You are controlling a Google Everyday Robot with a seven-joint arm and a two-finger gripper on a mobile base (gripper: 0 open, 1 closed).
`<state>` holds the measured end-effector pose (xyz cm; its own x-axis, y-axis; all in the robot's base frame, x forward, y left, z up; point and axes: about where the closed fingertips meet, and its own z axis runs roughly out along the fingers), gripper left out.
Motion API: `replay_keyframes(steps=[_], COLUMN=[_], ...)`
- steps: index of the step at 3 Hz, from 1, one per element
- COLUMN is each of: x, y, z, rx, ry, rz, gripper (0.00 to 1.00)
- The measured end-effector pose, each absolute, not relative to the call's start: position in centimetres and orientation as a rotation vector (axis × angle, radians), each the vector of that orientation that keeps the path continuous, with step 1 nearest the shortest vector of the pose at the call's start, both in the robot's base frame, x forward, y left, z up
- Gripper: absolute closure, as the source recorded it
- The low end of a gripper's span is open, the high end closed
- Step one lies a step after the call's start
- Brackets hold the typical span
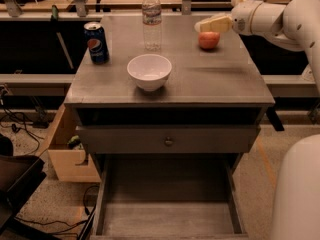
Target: Place apple into middle drawer
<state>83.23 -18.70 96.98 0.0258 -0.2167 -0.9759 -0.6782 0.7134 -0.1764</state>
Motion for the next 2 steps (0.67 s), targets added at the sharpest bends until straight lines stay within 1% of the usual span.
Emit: replay_keyframes(steps=[1, 2], x=[85.8, 87.3], y=[-18.2, -19.5], z=[95.3, 94.0], rx=[-0.745, -0.711], ry=[1.566, 1.594], rz=[0.408, 0.395], gripper=[0.0, 0.0])
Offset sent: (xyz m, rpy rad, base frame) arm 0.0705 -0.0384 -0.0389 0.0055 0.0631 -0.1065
